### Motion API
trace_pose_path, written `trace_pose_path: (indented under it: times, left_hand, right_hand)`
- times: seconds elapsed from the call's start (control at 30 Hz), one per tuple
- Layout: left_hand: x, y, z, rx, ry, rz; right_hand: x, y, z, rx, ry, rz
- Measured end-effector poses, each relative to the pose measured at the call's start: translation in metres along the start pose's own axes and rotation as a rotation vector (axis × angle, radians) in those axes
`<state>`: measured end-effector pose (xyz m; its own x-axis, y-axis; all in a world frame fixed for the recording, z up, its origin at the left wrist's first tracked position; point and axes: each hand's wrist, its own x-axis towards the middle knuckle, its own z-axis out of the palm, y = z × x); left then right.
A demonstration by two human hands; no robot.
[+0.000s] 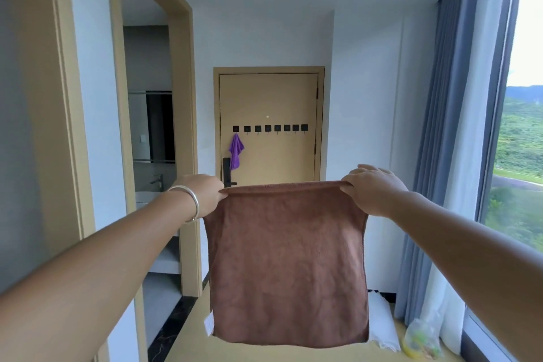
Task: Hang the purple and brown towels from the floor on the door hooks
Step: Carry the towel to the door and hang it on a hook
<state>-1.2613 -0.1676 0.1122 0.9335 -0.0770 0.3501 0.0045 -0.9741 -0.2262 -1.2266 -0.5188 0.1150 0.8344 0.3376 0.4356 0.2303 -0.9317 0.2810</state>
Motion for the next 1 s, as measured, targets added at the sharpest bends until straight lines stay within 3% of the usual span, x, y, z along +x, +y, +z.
trace_pose_path:
  times: [0.57,1.0]
  left_hand:
    - [0.205,-0.076,0.106,0.012,-0.058,-0.083]
    - [0.354,-0.149,0.185,0.034,-0.028,-0.09]
  right_hand:
    - [0.243,-0.021,0.128,0.18,-0.003,-0.03]
    - [0.401,-0.051,0.195,0.17,-0.024,-0.046]
